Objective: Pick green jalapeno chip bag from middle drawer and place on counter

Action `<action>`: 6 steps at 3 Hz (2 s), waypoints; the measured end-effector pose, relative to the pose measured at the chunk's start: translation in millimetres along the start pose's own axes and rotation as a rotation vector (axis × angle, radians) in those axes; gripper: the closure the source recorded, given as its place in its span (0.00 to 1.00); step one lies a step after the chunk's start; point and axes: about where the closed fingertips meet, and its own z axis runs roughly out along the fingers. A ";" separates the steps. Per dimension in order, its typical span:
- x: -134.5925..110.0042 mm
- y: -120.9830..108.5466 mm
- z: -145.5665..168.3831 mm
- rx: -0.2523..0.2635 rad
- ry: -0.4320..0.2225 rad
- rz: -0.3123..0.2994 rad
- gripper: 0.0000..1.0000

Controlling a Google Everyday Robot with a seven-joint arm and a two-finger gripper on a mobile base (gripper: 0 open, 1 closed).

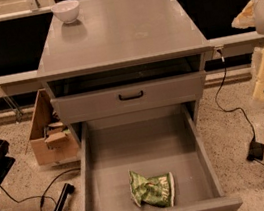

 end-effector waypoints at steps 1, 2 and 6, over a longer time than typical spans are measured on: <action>0.0 0.0 0.0 0.000 0.000 0.000 0.00; -2.1 -1.4 -6.5 0.026 0.018 -0.002 0.00; -57.8 28.4 219.7 -0.032 -0.198 0.053 0.00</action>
Offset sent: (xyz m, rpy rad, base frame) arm -0.0009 0.0001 0.0123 -0.0607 -0.0274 -0.0183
